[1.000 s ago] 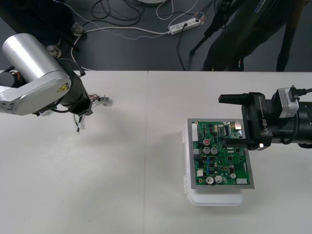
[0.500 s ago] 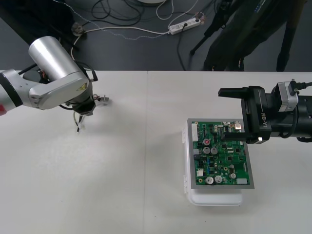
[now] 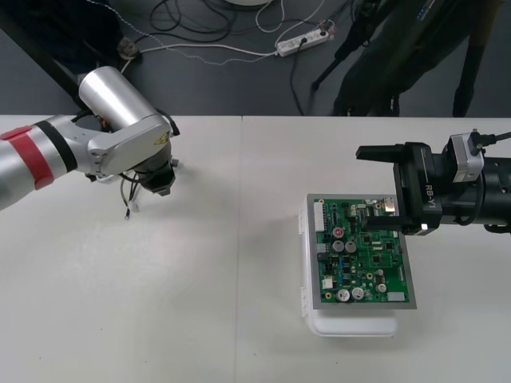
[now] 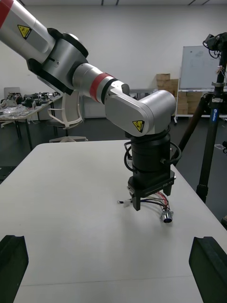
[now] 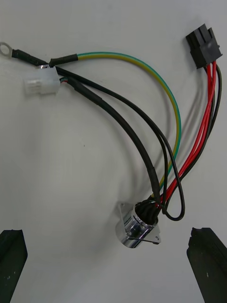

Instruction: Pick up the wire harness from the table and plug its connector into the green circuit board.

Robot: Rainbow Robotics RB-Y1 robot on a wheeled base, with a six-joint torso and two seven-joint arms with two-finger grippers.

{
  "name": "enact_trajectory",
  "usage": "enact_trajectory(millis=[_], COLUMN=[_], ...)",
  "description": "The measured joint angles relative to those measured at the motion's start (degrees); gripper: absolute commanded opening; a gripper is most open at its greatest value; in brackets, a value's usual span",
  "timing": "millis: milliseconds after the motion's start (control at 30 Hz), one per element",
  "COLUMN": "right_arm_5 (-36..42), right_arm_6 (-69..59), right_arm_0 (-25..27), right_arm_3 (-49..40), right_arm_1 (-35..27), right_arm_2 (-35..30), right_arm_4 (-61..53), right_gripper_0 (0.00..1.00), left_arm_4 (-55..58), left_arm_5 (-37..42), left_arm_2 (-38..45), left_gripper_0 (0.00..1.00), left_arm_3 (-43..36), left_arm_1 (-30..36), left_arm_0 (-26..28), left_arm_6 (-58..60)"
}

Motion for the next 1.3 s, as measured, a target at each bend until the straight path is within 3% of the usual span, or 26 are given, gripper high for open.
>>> enact_trajectory(millis=[400,667,1300], right_arm_5=[0.00,0.00,0.00], right_arm_6=[0.00,0.00,0.00], right_arm_0=[-0.03,-0.06,-0.07], right_arm_3=[0.02,0.03,0.32], right_arm_1=[-0.03,-0.06,-0.35], right_arm_2=[0.03,0.05,0.05], right_arm_4=[0.00,0.00,-0.31], right_gripper_0=[1.00,1.00,1.00], left_arm_4=[-1.73,-2.74,-6.39], left_arm_5=[0.92,3.66,9.77], left_arm_2=[0.00,0.00,0.00], left_gripper_0=[1.00,1.00,1.00], left_arm_3=[8.95,15.45,19.88], left_arm_1=[-5.90,-9.16,-11.75], left_arm_0=[-2.09,-3.06,-3.07], left_arm_6=[-9.90,-10.43,-10.47])
